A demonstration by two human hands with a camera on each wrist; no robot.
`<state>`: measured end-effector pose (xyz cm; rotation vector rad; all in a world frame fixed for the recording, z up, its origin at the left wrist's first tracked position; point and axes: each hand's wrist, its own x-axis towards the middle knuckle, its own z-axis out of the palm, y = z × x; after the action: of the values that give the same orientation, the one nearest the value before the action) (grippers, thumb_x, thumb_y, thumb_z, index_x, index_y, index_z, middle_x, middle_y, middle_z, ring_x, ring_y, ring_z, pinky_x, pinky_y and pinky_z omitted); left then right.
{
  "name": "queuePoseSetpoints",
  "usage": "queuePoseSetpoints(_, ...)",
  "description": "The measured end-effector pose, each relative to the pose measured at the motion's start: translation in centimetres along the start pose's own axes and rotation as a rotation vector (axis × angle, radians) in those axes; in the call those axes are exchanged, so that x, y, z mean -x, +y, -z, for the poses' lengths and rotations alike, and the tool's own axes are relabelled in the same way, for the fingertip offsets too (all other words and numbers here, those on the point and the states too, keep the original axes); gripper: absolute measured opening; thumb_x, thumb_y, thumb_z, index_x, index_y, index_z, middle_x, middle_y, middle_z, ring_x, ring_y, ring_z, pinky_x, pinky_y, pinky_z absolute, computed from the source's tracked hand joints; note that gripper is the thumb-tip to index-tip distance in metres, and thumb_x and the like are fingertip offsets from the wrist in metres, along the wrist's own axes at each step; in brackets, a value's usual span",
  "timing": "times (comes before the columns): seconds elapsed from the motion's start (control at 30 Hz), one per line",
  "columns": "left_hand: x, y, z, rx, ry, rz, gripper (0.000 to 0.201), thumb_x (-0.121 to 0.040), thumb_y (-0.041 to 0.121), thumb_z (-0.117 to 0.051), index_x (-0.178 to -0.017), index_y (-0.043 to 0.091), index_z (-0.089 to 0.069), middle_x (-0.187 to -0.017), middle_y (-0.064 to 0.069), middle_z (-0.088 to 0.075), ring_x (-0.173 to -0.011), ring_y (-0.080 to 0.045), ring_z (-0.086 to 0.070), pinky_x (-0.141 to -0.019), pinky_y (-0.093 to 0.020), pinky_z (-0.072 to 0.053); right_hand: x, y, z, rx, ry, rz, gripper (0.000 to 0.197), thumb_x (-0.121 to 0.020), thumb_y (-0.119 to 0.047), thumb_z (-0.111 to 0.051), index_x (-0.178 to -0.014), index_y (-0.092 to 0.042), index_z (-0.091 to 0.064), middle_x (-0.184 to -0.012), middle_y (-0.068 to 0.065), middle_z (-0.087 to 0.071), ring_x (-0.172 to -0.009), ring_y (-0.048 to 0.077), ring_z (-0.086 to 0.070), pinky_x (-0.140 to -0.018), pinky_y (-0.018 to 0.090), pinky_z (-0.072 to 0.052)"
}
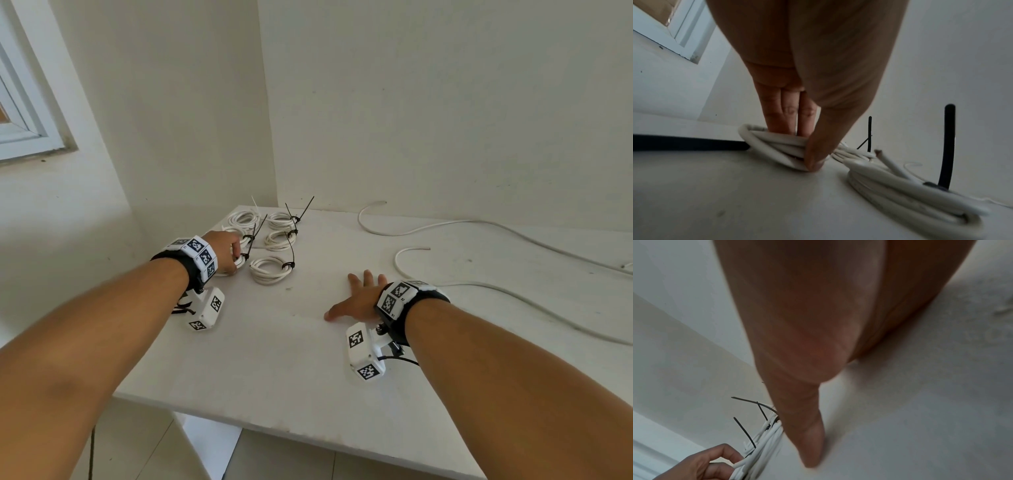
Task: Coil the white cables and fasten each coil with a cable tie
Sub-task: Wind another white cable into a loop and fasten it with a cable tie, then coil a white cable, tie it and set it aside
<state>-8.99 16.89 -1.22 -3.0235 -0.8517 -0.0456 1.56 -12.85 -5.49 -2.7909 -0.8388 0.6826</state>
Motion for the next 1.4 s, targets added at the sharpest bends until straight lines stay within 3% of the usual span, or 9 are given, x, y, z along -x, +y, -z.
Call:
queuePoseSetpoints(0.33, 1.0, -0.4, 0.0, 0.077, -0.007, 0.045, 0.021, -0.079, 0.025, -0.072, -0.096, 0.024, -0.060, -0.105, -0.001, -0.067, -0.097, -0.022, -0.062, -0.082, -0.027, -0.048, -0.3, 0.2, 0.2, -0.003, -0.001, 0.016, 0.117, -0.071, -0.078, -0.062, -0.158, -0.031, 0.002, -0.165, 0.005, 0.016, -0.150, 0.034, 0.018, -0.122, 0.053, 0.000)
queuePoseSetpoints(0.43, 1.8, 0.4, 1.0, 0.153, 0.091, 0.026, 0.033, -0.077, 0.027, -0.078, -0.103, 0.014, -0.063, -0.106, -0.006, -0.065, -0.099, -0.025, -0.061, -0.084, -0.031, -0.048, -0.3, 0.3, 0.7, -0.053, -0.029, 0.026, 0.115, -0.073, -0.078, -0.061, -0.158, -0.031, 0.001, -0.166, 0.004, 0.015, -0.150, 0.035, 0.018, -0.122, 0.054, -0.008)
queuePoseSetpoints(0.57, 3.9, 4.2, 1.9, 0.348, 0.185, -0.104, 0.037, -0.071, 0.032, -0.085, -0.097, 0.017, -0.065, -0.099, -0.001, -0.066, -0.093, -0.018, -0.062, -0.078, -0.028, -0.047, -0.5, 0.8, 1.1, -0.091, -0.066, 0.044, 0.113, -0.072, -0.079, -0.059, -0.157, -0.034, 0.000, -0.165, 0.002, 0.016, -0.151, 0.032, 0.018, -0.120, 0.054, -0.019)
queuePoseSetpoints(0.67, 5.9, 9.0, 1.8, 0.456, 0.089, -0.215, 0.050, -0.068, 0.045, -0.086, -0.108, 0.023, -0.064, -0.111, 0.006, -0.065, -0.105, -0.012, -0.060, -0.090, -0.026, -0.046, 0.4, 1.1, 1.4, -0.059, -0.044, 0.080, 0.102, -0.079, -0.074, -0.058, -0.158, -0.031, -0.010, -0.167, 0.003, 0.005, -0.153, 0.030, 0.007, -0.121, 0.051, -0.019)
queuePoseSetpoints(0.83, 7.3, 15.4, 0.6, 0.245, -0.200, -0.299, 0.089, -0.070, 0.057, -0.080, -0.146, 0.030, -0.041, -0.153, 0.004, -0.039, -0.139, -0.017, -0.038, -0.111, -0.031, -0.030, 1.5, 2.3, 4.5, -0.029, 0.186, 0.093, 0.060, -0.091, -0.053, -0.060, -0.132, -0.010, -0.060, -0.139, 0.011, -0.057, -0.126, 0.029, -0.053, -0.102, 0.036, -0.044)
queuePoseSetpoints(0.93, 7.3, 16.5, 0.0, 0.154, -0.334, -0.280, 0.098, -0.072, 0.055, -0.079, -0.153, 0.031, -0.030, -0.162, 0.006, -0.023, -0.147, -0.017, -0.024, -0.117, -0.031, -0.019, 1.8, 5.0, 5.8, -0.018, 0.331, -0.004, 0.048, -0.092, -0.036, -0.061, -0.130, -0.006, -0.060, -0.136, 0.011, -0.057, -0.125, 0.030, -0.054, -0.101, 0.036, -0.047)
queuePoseSetpoints(1.1, 7.4, 16.8, -0.1, 0.043, -0.392, -0.261, 0.098, -0.072, 0.057, -0.079, -0.153, 0.032, -0.029, -0.162, 0.007, -0.021, -0.148, -0.018, -0.023, -0.118, -0.034, -0.019, 1.0, 8.7, 5.8, 0.106, 0.222, -0.140, 0.057, -0.083, -0.036, -0.073, -0.133, -0.013, -0.057, -0.139, 0.006, -0.055, -0.126, 0.028, -0.054, -0.101, 0.036, -0.045)
queuePoseSetpoints(1.2, 7.4, 16.8, -0.1, 0.054, -0.382, -0.259, 0.099, -0.070, 0.057, -0.080, -0.152, 0.033, -0.030, -0.161, 0.007, -0.024, -0.147, -0.019, -0.026, -0.118, -0.034, -0.022, -0.4, 9.8, 5.4, 0.196, 0.270, -0.101, 0.061, -0.074, -0.040, -0.078, -0.128, -0.019, -0.063, -0.128, -0.001, -0.060, -0.115, 0.024, -0.061, -0.094, 0.032, -0.051)
queuePoseSetpoints(1.4, 7.5, 16.7, -0.1, 0.039, -0.380, -0.263, 0.098, -0.070, 0.058, -0.079, -0.151, 0.032, -0.031, -0.159, 0.006, -0.028, -0.145, -0.019, -0.030, -0.116, -0.033, -0.025, 3.4, 6.9, 4.2, 0.104, 0.260, 0.086, 0.020, -0.089, -0.022, -0.059, -0.101, -0.008, -0.068, -0.115, 0.006, -0.069, -0.103, 0.026, -0.065, -0.086, 0.032, -0.053)
